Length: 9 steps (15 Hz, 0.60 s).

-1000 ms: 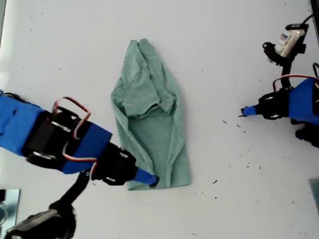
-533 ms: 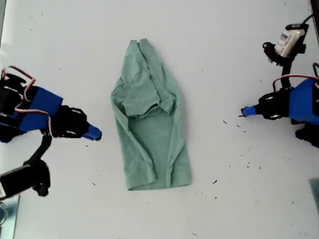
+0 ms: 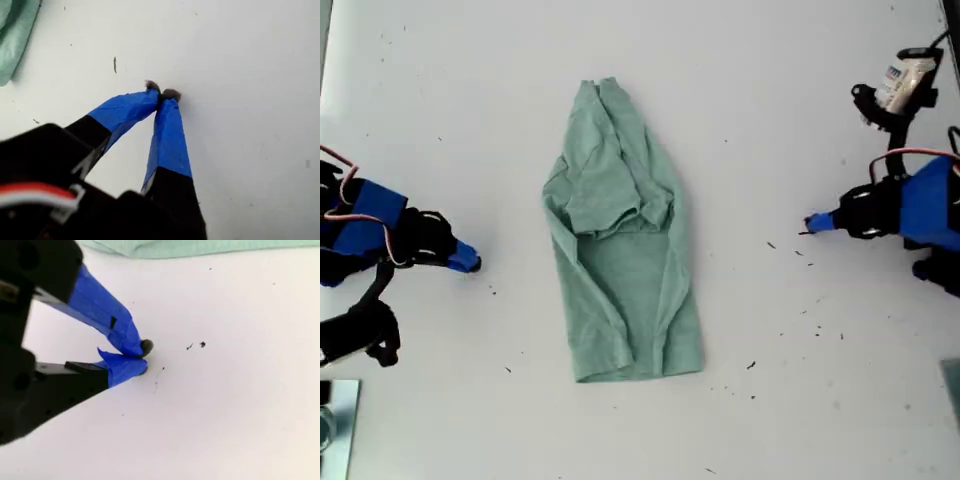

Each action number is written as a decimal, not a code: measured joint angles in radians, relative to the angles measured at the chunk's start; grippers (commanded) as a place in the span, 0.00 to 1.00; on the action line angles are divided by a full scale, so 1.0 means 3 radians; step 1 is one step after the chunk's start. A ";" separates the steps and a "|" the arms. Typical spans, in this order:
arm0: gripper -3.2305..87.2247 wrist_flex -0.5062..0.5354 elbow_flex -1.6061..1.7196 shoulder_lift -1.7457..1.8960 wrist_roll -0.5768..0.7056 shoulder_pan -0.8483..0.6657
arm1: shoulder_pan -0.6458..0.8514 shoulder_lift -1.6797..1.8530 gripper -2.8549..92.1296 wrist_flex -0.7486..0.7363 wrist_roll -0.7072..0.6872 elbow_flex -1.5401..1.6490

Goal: Fold t shirt

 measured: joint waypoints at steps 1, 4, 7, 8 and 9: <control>0.19 0.0143 -0.0440 -0.0297 0.0000 0.0000 | -0.0082 -0.0066 0.11 0.0000 0.0082 -0.0133; 0.33 0.0823 -0.2265 -0.1626 0.0046 0.0210 | -0.0394 -0.1851 0.30 0.0118 0.0307 -0.1805; 0.35 0.1606 -0.4530 -0.3303 0.0368 0.0368 | -0.0879 -0.4111 0.35 0.0557 0.0332 -0.4157; 0.35 0.1820 -0.5246 -0.3825 0.0435 0.0424 | -0.0992 -0.4781 0.35 0.0833 0.0332 -0.4899; 0.35 0.1984 -0.5870 -0.4259 0.0476 0.0470 | -0.1084 -0.5323 0.35 0.1018 0.0348 -0.5553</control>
